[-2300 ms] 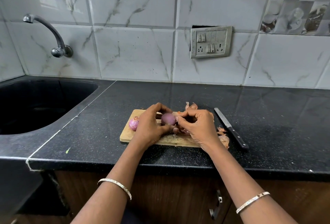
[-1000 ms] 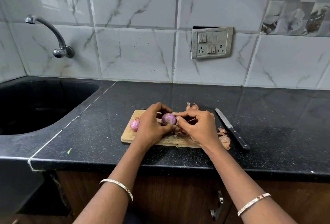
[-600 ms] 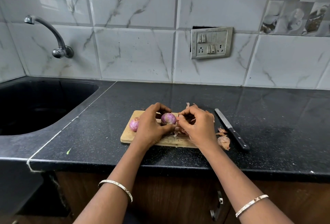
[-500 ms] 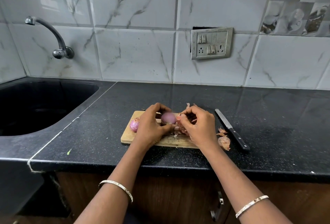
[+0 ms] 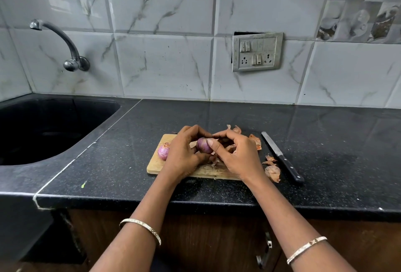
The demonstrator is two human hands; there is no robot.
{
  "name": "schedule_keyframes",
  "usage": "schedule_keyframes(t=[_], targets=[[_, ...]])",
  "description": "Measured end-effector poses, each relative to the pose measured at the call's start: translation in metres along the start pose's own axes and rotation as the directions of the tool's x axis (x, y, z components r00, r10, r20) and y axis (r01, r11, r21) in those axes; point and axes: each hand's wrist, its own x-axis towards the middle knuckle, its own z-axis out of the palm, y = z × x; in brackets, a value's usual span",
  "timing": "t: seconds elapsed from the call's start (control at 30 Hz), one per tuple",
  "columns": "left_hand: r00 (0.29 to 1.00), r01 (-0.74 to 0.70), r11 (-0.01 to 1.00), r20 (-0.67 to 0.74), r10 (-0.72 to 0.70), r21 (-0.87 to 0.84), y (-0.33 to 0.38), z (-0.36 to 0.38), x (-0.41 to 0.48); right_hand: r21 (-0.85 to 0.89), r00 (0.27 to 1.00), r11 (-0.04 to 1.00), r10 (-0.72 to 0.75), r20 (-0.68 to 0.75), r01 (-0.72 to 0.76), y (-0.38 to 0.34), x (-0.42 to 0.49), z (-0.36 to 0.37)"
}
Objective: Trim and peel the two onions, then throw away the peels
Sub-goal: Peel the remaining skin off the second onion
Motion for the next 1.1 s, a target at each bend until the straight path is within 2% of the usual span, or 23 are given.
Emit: schedule_keyframes(t=[0.2,0.37,0.5,0.7,1.1], targets=[[1.000,0.007,1.000,0.023,-0.007,-0.014,0.0012,-0.0005,0.0002,0.033,0.999,0.999,0.020,0.044,-0.021,0.0045,0.0023,0.0002],[0.998,0.055,0.993,0.005,-0.055,-0.101,-0.0014,0.0002,-0.0008,-0.034,0.999,0.999,0.030,0.034,-0.029,0.0061,0.0020,0.0015],[0.998,0.063,0.995,-0.006,-0.064,-0.075,-0.0021,0.0004,0.0004,0.058,0.999,0.998,0.025,0.036,-0.027,-0.0001,-0.0001,-0.0015],[0.997,0.077,0.995,0.017,-0.076,-0.064,-0.0002,0.0006,-0.0004,0.071,0.997,0.996,0.045,0.064,-0.050,0.0027,0.0006,-0.0008],[0.990,0.138,0.982,0.026,-0.136,-0.127,0.0039,0.0015,-0.0011,0.012,0.998,0.999,0.043,0.048,-0.044,0.0069,0.0021,-0.0011]])
